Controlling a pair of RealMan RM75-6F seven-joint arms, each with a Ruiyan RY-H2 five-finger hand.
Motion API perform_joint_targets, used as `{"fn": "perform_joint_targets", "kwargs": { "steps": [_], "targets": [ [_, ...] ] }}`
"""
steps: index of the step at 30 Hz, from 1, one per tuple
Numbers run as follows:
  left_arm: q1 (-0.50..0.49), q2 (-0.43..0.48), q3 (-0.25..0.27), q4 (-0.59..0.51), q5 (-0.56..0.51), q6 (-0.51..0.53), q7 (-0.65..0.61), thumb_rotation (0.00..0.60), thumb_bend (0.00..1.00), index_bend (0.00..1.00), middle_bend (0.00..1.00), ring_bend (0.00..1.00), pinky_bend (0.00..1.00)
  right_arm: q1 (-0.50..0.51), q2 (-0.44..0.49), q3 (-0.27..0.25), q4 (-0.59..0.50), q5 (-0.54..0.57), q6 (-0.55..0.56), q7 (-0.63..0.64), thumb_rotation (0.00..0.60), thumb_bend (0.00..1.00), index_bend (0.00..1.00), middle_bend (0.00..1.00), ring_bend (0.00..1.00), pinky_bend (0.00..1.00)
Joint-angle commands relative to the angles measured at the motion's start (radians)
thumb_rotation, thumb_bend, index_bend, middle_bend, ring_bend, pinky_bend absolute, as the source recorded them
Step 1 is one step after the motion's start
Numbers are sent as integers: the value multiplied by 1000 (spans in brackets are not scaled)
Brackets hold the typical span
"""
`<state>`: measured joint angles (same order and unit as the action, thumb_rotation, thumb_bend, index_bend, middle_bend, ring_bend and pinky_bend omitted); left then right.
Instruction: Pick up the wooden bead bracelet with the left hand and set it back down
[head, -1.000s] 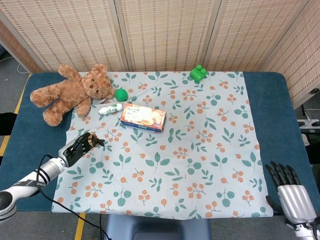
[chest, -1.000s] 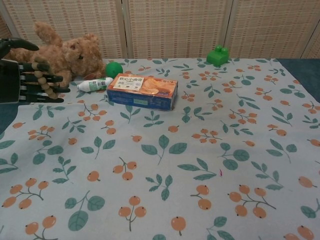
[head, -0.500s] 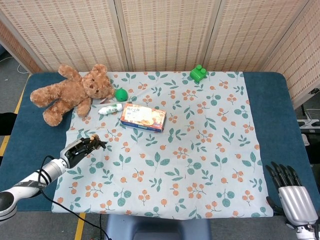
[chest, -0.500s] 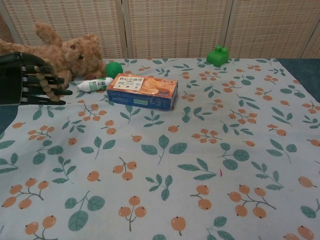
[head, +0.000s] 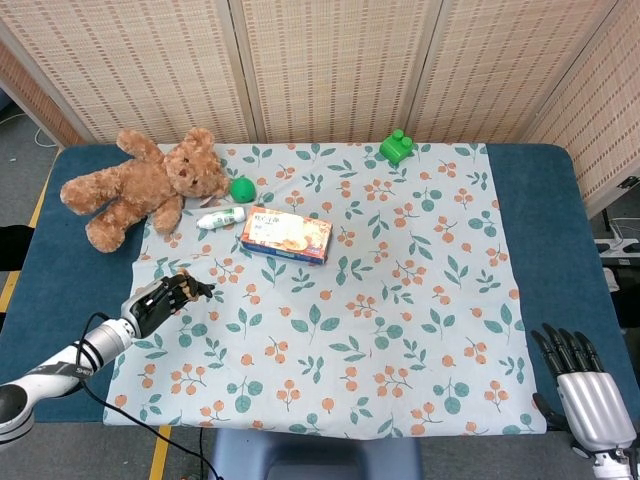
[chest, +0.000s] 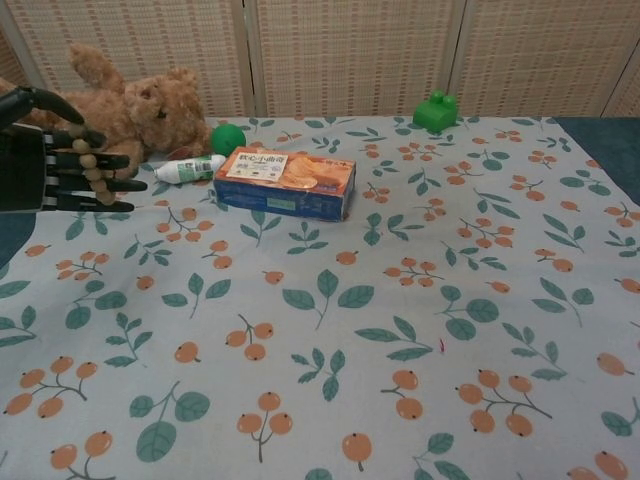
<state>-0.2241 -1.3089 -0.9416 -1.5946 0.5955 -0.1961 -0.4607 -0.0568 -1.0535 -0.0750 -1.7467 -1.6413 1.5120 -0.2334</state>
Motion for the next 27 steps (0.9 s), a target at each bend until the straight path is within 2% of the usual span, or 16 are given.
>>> {"fn": "perform_joint_targets", "kwargs": {
  "steps": [1, 5, 7, 9, 10, 13, 15, 20, 24, 27],
  "targets": [
    [-4, -3, 0, 8, -1, -12, 4, 243, 711, 638, 467, 169, 2, 0, 0, 1, 0, 0, 1, 0, 600, 217, 0, 0, 0, 0],
    [-4, -3, 2, 8, 4, -19, 17, 232, 796, 634, 467, 169, 2, -2, 1, 1, -1, -1, 5, 3, 600, 217, 0, 0, 0, 0],
    [-6, 0, 7, 5, 13, -18, 28, 250, 913, 632, 468, 169, 2, -3, 2, 2, 0, -1, 8, 5, 600, 217, 0, 0, 0, 0],
    [-9, 4, 14, 1, 10, -17, 23, 323, 998, 631, 468, 170, 2, -3, 2, 2, 0, -2, 9, 6, 600, 217, 0, 0, 0, 0],
    [-11, 6, 17, 0, 5, -19, 16, 348, 1000, 629, 468, 170, 2, -4, 2, 2, 0, -3, 9, 6, 600, 217, 0, 0, 0, 0],
    [-19, 15, 22, 2, -15, -35, -7, 554, 1000, 605, 468, 169, 2, -5, 2, 1, 1, -7, 11, 6, 600, 217, 0, 0, 0, 0],
    [-26, 19, 27, 0, -16, -31, -9, 600, 1000, 594, 467, 169, 2, -6, 2, 0, 2, -10, 13, 6, 600, 217, 0, 0, 0, 0],
    [-26, 21, 29, -5, -10, -33, 4, 600, 1000, 548, 460, 170, 2, -8, 3, -2, 2, -14, 17, 6, 600, 217, 0, 0, 0, 0],
    [-11, 10, 15, -18, 1, -18, 33, 600, 1000, 432, 429, 159, 3, -9, 3, -2, 3, -14, 17, 7, 600, 217, 0, 0, 0, 0],
    [7, -6, -4, -27, 10, -11, 59, 600, 1000, 392, 411, 152, 4, -8, 3, -1, 3, -15, 16, 8, 600, 217, 0, 0, 0, 0]
  ]
}}
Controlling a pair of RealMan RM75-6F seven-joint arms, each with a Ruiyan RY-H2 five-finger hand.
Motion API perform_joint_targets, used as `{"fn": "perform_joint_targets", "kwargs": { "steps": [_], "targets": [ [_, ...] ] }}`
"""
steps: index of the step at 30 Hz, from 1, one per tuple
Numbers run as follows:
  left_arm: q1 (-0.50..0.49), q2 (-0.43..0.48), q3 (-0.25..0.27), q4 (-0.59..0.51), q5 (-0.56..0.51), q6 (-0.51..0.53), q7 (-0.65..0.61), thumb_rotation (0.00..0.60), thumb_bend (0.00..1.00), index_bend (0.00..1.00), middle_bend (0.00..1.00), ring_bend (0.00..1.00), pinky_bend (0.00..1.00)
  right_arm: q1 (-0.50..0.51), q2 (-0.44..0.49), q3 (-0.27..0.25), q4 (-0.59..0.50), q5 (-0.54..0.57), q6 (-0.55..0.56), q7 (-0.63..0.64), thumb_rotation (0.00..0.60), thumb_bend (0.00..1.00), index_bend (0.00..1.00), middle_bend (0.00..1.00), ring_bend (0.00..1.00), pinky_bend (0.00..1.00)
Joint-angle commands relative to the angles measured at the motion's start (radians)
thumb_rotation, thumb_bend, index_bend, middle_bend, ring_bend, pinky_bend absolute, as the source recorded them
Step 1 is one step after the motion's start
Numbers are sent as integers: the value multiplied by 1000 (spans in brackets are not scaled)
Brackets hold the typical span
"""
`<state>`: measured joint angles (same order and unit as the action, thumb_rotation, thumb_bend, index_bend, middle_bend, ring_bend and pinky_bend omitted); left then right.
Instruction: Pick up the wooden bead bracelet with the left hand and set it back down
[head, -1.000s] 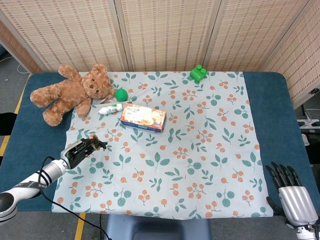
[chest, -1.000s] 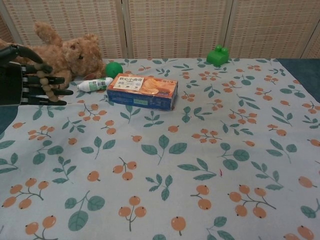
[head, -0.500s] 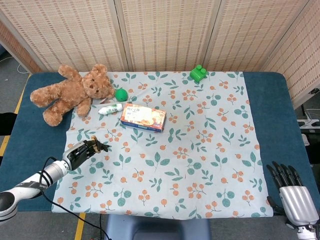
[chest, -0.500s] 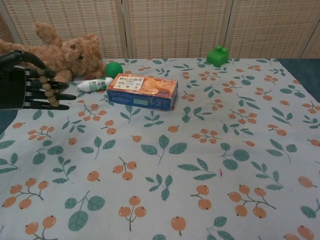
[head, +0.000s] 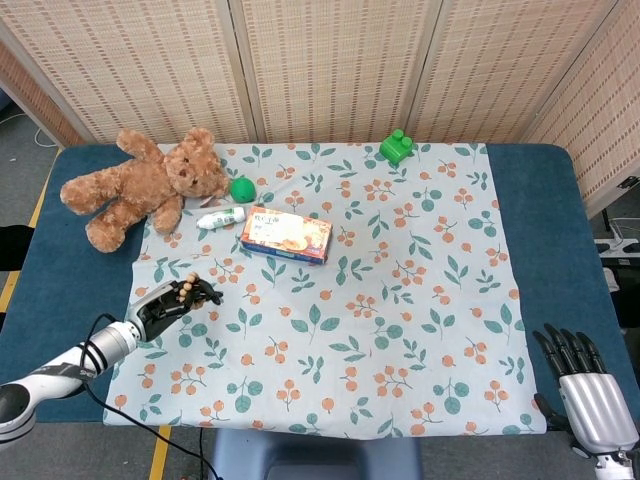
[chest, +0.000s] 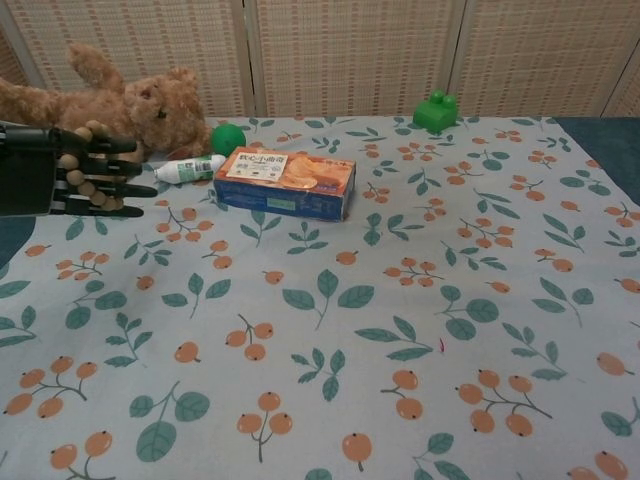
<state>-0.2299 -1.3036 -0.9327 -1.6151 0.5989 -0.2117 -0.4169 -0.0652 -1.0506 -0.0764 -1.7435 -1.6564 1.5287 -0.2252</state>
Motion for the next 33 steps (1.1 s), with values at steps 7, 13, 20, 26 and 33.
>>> {"fn": "perform_joint_targets", "kwargs": {
  "steps": [7, 13, 20, 26, 33],
  "targets": [
    [60, -70, -62, -13, 75, 8, 143, 600, 773, 232, 344, 114, 2, 1, 0, 2, 0, 3, -2, 0, 600, 217, 0, 0, 0, 0],
    [104, -137, -71, -19, 186, 68, 298, 600, 643, 146, 290, 85, 1, 1, 1, 1, -1, 2, -3, 2, 600, 217, 0, 0, 0, 0],
    [116, -185, -38, 8, 263, 61, 384, 600, 613, 131, 288, 85, 2, 2, 2, 0, -2, 0, -7, 1, 600, 217, 0, 0, 0, 0],
    [148, -242, -21, 17, 347, 65, 510, 600, 614, 131, 289, 85, 2, 1, 4, 0, -2, 2, -7, 5, 600, 217, 0, 0, 0, 0],
    [175, -300, 15, 22, 470, 95, 678, 600, 611, 130, 289, 85, 2, 2, 4, -2, -3, 1, -11, 3, 600, 217, 0, 0, 0, 0]
  ]
}}
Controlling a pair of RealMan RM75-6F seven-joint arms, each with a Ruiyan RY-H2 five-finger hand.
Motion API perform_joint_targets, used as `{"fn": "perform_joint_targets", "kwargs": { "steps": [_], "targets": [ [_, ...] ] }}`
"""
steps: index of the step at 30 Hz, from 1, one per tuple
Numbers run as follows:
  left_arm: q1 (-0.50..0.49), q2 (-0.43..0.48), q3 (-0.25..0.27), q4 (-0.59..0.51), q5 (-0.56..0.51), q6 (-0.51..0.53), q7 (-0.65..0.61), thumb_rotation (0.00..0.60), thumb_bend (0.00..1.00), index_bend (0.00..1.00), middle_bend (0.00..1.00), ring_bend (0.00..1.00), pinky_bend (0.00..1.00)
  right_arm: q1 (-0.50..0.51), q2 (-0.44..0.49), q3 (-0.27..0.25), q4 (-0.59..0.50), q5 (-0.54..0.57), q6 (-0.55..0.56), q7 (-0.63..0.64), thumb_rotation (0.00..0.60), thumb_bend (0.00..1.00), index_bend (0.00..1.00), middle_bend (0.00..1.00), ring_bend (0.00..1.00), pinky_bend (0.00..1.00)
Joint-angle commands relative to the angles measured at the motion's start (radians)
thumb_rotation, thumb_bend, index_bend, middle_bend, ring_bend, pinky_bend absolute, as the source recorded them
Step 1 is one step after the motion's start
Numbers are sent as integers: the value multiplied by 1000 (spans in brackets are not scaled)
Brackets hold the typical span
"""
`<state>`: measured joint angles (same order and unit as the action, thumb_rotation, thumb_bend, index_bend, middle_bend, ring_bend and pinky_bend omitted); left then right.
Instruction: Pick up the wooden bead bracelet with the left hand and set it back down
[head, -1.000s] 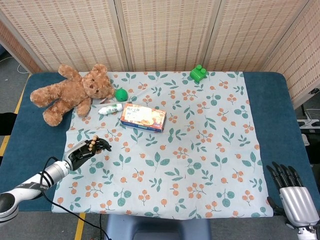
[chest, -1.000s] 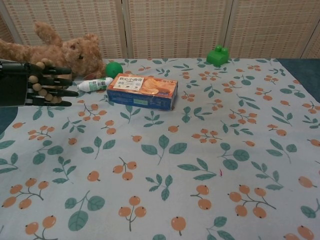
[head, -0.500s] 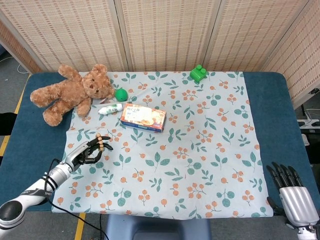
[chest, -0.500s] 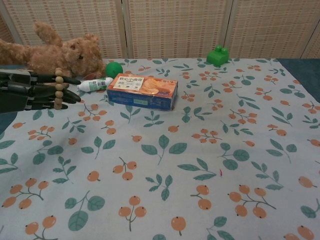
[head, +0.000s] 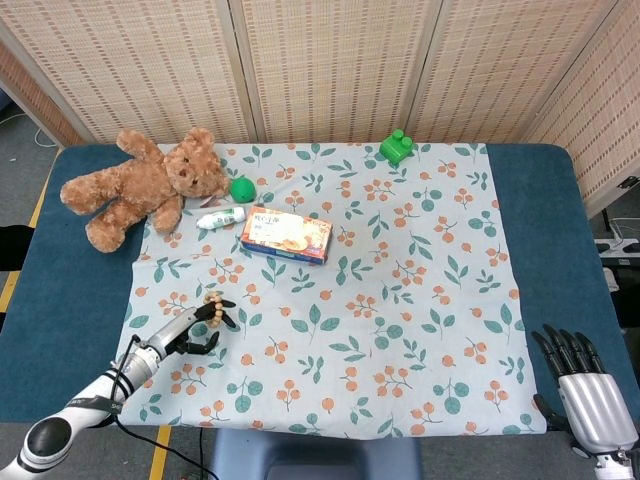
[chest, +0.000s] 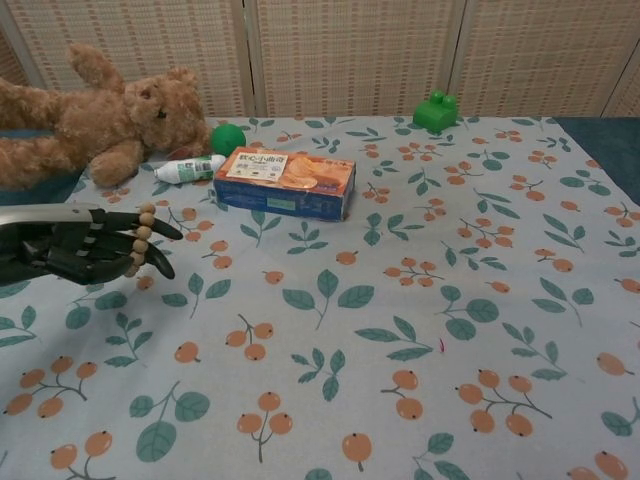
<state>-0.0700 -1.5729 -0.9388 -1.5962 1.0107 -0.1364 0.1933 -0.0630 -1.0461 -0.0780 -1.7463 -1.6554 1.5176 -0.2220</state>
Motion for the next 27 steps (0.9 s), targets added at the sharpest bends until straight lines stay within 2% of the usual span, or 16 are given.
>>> {"fn": "perform_joint_targets", "kwargs": {
  "steps": [1, 6, 9, 12, 16, 21, 23, 24, 27],
  "targets": [
    [16, -36, 29, 3, 82, 29, 94, 600, 611, 130, 289, 86, 3, 0, 0, 0, -1, 1, -1, -2, 600, 217, 0, 0, 0, 0],
    [18, -48, 69, -9, 185, 96, 186, 600, 602, 120, 277, 98, 6, -1, 0, -1, -1, -2, 0, -4, 600, 217, 0, 0, 0, 0],
    [19, -48, 98, -24, 255, 148, 220, 600, 579, 72, 203, 97, 6, -3, 1, -1, -2, -4, 5, -1, 600, 217, 0, 0, 0, 0],
    [16, -39, 128, -40, 311, 194, 215, 600, 560, 22, 131, 75, 11, -4, 2, -2, -2, -7, 8, 2, 600, 217, 0, 0, 0, 0],
    [11, -10, 177, -76, 403, 268, 176, 600, 552, 6, 86, 53, 32, -5, 4, -4, -2, -11, 10, 5, 600, 217, 0, 0, 0, 0],
    [11, 44, 248, -153, 515, 386, 32, 600, 546, 7, 90, 50, 32, -6, 4, -5, -1, -15, 12, 5, 600, 217, 0, 0, 0, 0],
    [22, 83, 299, -202, 613, 495, -66, 600, 546, 7, 96, 52, 32, -8, 3, -5, 0, -18, 17, 3, 600, 217, 0, 0, 0, 0],
    [32, 107, 332, -224, 665, 558, -124, 600, 546, 7, 97, 52, 34, -9, 2, -4, 1, -19, 21, 1, 600, 217, 0, 0, 0, 0],
    [52, 212, 478, -269, 862, 787, -362, 600, 548, 4, 97, 53, 52, -14, -4, -4, 4, -24, 31, -9, 600, 217, 0, 0, 0, 0]
  ]
}}
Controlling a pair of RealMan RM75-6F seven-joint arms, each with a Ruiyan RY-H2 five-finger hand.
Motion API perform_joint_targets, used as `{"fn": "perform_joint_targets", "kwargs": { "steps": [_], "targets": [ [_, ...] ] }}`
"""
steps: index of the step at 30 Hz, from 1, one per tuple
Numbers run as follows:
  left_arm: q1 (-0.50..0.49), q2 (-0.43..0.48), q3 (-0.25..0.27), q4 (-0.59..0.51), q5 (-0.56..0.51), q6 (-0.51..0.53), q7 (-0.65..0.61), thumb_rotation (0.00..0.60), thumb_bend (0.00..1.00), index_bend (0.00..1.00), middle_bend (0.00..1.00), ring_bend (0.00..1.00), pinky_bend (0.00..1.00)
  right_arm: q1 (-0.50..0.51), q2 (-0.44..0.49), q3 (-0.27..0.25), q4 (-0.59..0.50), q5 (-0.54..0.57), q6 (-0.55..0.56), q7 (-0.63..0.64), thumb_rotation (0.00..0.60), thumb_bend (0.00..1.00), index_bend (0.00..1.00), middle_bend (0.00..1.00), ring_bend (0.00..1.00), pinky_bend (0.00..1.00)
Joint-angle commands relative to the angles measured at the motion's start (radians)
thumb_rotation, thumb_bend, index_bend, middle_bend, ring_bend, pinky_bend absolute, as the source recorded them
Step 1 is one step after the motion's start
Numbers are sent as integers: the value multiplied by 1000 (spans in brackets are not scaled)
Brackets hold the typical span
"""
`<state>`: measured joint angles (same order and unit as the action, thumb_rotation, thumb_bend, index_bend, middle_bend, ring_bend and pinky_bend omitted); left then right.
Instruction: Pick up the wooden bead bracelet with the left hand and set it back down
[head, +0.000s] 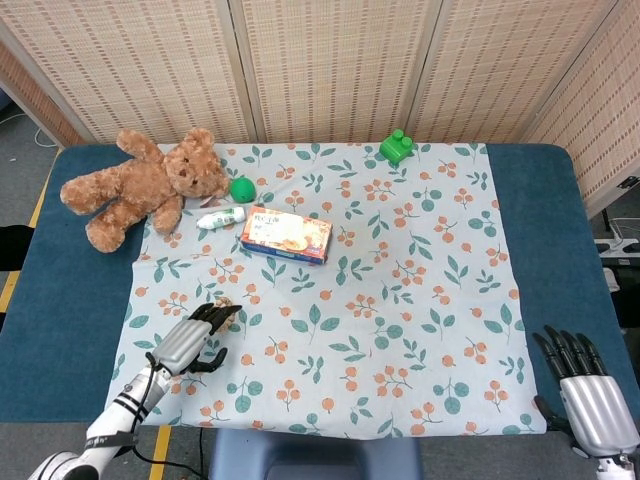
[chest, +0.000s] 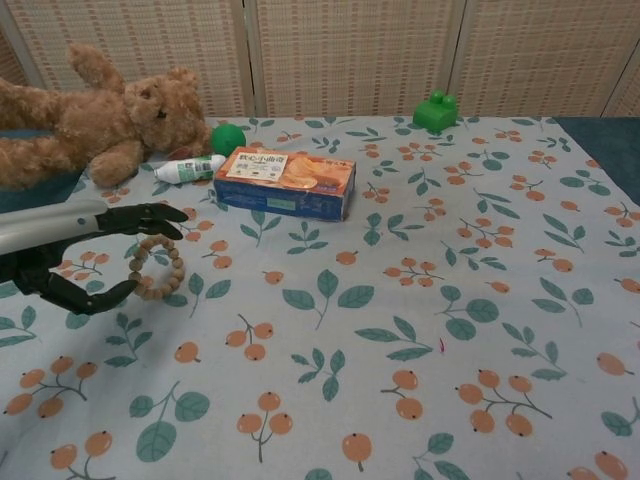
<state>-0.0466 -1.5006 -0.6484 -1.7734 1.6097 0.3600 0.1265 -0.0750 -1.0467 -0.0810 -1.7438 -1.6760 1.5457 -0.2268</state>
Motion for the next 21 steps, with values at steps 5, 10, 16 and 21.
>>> {"fn": "perform_joint_targets", "kwargs": {
  "steps": [5, 10, 16, 21],
  "targets": [
    [-46, 250, 348, 4, 405, 483, -523, 600, 544, 0, 77, 47, 61, 3, -10, -9, 0, -19, -12, -15, 600, 217, 0, 0, 0, 0],
    [-40, 290, 430, 75, 441, 669, -496, 600, 543, 0, 81, 36, 52, -3, -12, -12, 1, -36, 3, -23, 600, 217, 0, 0, 0, 0],
    [111, 264, 528, 246, 509, 1003, -219, 600, 515, 0, 10, 0, 31, -15, -26, -7, 11, -36, 24, -43, 600, 217, 0, 0, 0, 0],
    [155, 226, 571, 341, 483, 1104, -108, 600, 508, 0, 0, 0, 32, -16, -36, -2, 11, -32, 24, -57, 600, 217, 0, 0, 0, 0]
  ]
}}
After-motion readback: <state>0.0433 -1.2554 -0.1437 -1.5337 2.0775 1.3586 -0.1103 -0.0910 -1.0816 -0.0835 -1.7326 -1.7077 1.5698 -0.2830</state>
